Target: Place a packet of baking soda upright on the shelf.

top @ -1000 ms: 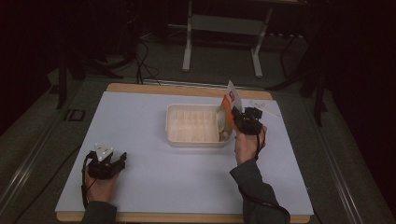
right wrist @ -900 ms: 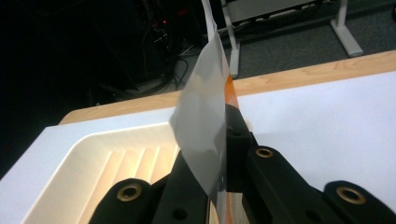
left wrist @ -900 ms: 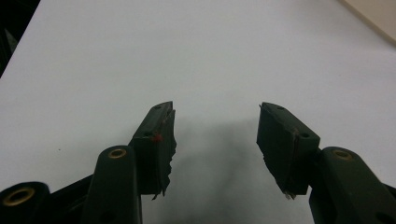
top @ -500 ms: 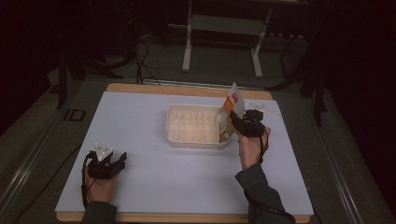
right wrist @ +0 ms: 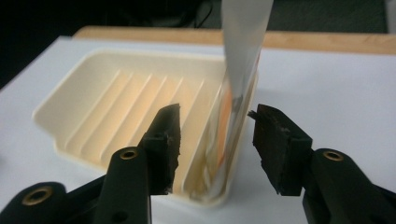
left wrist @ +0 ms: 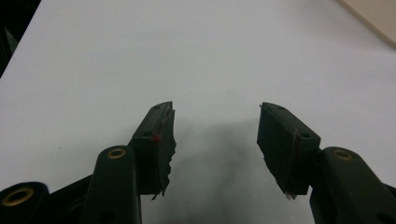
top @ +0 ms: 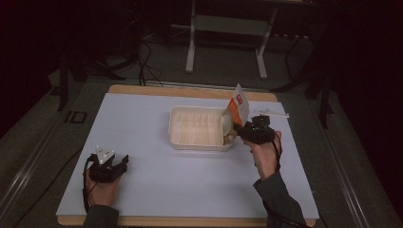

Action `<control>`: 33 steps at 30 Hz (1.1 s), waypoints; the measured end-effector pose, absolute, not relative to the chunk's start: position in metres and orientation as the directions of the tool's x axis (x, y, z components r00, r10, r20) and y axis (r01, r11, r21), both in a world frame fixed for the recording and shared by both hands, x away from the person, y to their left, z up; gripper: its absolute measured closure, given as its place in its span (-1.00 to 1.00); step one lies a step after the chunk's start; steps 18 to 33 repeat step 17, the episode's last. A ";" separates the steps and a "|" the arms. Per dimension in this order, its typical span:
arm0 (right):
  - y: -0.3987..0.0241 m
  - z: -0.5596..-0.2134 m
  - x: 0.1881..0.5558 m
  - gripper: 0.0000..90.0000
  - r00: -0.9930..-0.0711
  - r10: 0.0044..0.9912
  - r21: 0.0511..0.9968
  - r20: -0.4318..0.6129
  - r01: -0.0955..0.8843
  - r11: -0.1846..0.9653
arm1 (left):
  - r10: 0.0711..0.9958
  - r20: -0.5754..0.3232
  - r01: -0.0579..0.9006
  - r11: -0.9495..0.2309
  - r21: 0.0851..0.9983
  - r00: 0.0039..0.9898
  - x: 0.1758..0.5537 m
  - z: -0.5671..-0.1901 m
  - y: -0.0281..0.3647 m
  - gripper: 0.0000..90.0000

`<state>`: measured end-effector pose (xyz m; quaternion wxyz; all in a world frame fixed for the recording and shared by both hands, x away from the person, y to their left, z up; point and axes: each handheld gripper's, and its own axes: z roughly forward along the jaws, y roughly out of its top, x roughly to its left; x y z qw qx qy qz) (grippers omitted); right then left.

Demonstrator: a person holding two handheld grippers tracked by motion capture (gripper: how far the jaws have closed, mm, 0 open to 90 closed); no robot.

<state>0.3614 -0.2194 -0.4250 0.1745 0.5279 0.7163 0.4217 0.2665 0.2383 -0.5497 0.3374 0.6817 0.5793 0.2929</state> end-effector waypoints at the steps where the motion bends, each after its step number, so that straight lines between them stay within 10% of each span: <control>1: -0.221 -0.425 0.360 0.12 -0.389 0.901 0.783 0.193 0.614 0.097 | 0.988 0.008 0.593 -0.101 0.799 0.157 0.266 -0.550 0.239 0.02; 33: -0.252 -0.452 0.324 -0.03 -0.486 0.858 0.726 0.166 0.649 0.228 | 0.990 0.008 0.584 -0.091 0.807 0.144 0.265 -0.548 0.240 0.02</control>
